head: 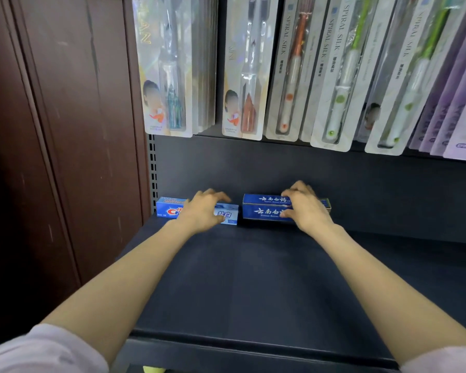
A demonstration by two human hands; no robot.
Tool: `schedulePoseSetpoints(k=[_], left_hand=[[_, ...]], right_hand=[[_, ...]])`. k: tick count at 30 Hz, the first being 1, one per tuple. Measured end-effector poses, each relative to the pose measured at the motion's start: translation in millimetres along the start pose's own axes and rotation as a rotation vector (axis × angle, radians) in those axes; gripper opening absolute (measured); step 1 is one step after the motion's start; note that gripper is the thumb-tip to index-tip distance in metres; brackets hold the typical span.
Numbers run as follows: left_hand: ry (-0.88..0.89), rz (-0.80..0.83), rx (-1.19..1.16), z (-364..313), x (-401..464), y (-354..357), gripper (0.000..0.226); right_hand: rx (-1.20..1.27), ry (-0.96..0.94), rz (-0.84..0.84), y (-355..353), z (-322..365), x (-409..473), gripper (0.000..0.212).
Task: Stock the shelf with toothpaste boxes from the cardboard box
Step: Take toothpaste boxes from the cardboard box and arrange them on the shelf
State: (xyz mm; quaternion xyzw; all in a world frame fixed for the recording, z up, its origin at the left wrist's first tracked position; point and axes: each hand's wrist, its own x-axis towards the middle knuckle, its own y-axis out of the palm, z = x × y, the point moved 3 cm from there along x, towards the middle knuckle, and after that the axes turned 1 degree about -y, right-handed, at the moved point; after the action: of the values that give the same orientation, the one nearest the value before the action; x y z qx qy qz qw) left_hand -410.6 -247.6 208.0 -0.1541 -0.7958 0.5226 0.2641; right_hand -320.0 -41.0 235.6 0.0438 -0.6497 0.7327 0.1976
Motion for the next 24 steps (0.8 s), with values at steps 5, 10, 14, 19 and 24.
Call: schedulePoseSetpoints(k=[5, 10, 14, 19, 24], left_hand=[[0.016, 0.018, 0.142, -6, 4, 11, 0.045], [0.021, 0.036, 0.159, -5, 2, 17, 0.049], [0.004, 0.056, 0.163, -6, 3, 20, 0.05], [-0.022, 0.079, 0.176, -13, -1, 17, 0.052], [-0.041, -0.031, 0.193, -30, -19, 8, 0.048]], right_hand=[[-0.039, 0.003, 0.004, 15, -3, 10, 0.051], [-0.122, -0.102, -0.036, 34, 13, 4, 0.047], [-0.171, -0.112, -0.02, 45, 17, 2, 0.046], [-0.142, -0.117, 0.037, 42, 20, 2, 0.046], [0.108, -0.081, 0.046, 26, 26, -13, 0.05]])
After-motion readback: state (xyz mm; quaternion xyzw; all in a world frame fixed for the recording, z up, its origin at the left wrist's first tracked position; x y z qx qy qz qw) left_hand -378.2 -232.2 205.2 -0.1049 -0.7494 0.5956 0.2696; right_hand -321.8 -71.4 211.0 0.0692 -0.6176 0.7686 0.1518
